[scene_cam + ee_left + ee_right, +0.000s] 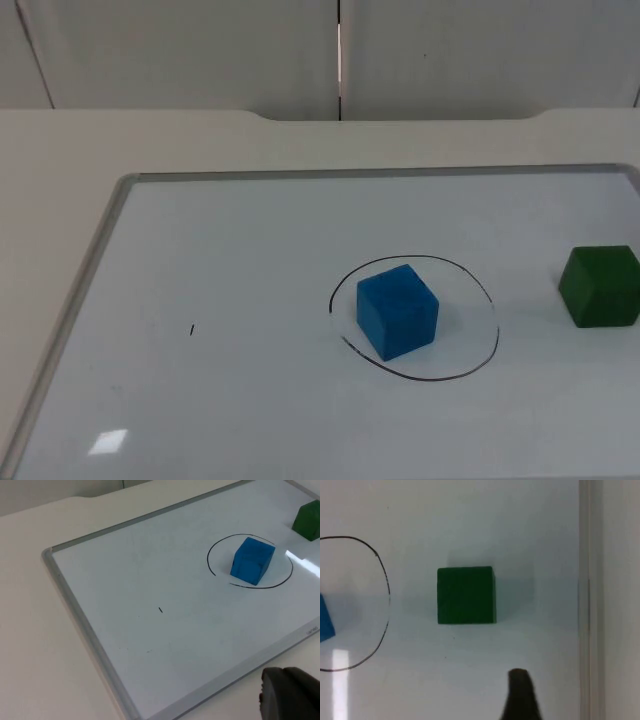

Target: Push the two cubes into the marked area.

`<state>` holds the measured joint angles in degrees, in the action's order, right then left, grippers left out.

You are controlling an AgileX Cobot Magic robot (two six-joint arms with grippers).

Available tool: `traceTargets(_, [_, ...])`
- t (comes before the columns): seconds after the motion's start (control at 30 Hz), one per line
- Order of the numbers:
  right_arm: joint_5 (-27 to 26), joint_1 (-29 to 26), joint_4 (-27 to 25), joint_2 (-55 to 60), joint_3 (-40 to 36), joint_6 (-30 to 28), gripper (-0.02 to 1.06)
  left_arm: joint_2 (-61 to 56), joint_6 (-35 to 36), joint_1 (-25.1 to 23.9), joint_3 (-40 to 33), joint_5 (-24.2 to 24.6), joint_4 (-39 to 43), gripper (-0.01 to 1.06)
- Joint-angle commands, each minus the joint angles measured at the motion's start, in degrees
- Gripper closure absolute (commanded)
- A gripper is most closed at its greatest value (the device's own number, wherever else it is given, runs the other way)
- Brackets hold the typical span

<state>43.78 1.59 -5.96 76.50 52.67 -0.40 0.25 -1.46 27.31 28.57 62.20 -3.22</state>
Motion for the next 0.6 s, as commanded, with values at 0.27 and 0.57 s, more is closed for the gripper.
traceTargets(0.27, [-6.0, -0.2, -0.4, 17.1, 8.0, -0.1, 1.05, -0.2, 0.5, -0.1, -0.3, -0.7, 0.1, 1.05])
traceTargets(0.57, [-8.2, -0.2, -1.0, 27.9, 10.4, -0.1, 1.05, -0.2, 0.5, -0.1, -0.3, -0.7, 0.1, 1.05])
